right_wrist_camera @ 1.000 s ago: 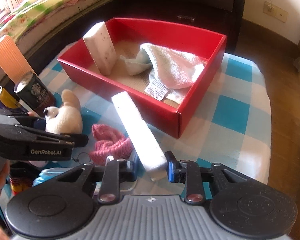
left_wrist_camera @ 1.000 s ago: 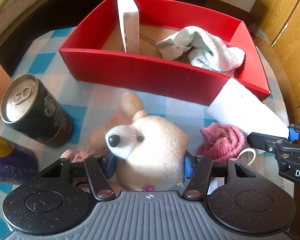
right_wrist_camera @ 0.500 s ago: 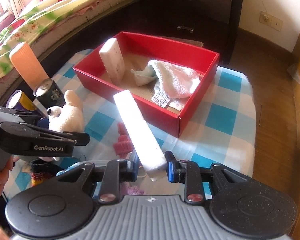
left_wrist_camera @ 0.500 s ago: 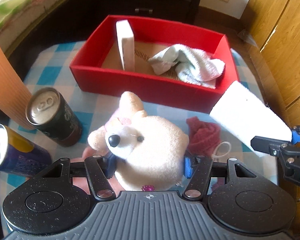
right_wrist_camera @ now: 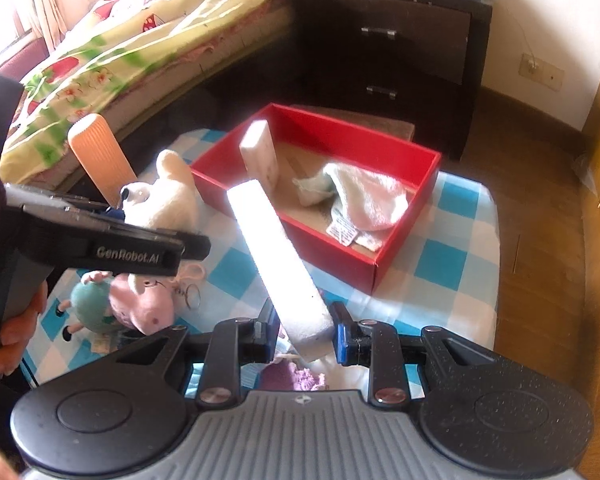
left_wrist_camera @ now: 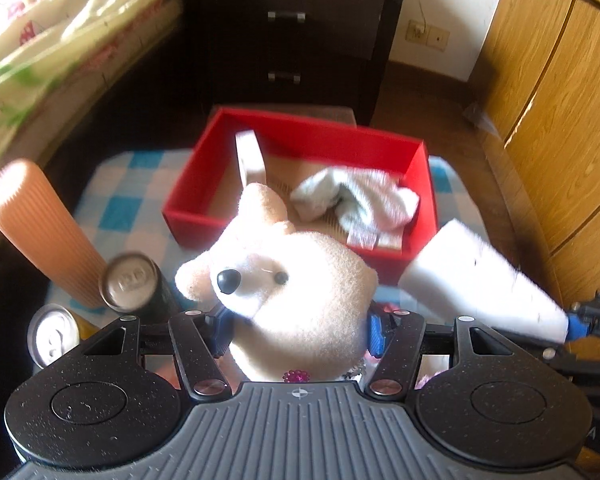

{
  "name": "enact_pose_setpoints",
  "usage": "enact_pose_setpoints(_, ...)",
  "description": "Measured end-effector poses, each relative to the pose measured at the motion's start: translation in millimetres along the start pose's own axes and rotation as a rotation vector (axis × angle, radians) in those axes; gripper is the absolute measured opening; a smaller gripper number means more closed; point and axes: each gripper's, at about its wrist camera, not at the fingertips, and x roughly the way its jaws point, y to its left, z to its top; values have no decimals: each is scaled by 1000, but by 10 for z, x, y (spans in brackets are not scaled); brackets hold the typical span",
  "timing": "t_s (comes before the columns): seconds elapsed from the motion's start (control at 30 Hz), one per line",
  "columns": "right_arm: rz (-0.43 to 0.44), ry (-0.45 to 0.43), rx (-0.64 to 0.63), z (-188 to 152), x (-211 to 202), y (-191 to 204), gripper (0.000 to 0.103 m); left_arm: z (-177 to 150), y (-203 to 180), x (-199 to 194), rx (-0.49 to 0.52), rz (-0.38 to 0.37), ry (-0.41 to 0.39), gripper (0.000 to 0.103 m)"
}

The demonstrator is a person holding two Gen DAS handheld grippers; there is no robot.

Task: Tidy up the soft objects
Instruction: 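Lift and carry the plush dog and foam strip over the red box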

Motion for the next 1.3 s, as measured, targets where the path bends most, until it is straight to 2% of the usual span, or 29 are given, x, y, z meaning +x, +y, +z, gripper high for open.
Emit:
enact_pose_setpoints(0.37,-22,-75,-1,178,-394,100,6,226,-86,-348,12,20,-75,61)
enact_pose_setpoints(0.67,-50,-148,24,455,-591,74,6,512,-118,-496,18,47,-133,62)
enact_pose_setpoints(0.97,-76,-193,46,814,-571,6,6,856,-133,-430,25,77,-172,62)
enact_pose_setpoints(1.3,-94,-189,81,1082,-349,-102,6,1078,-22,-178,0,99,-161,62)
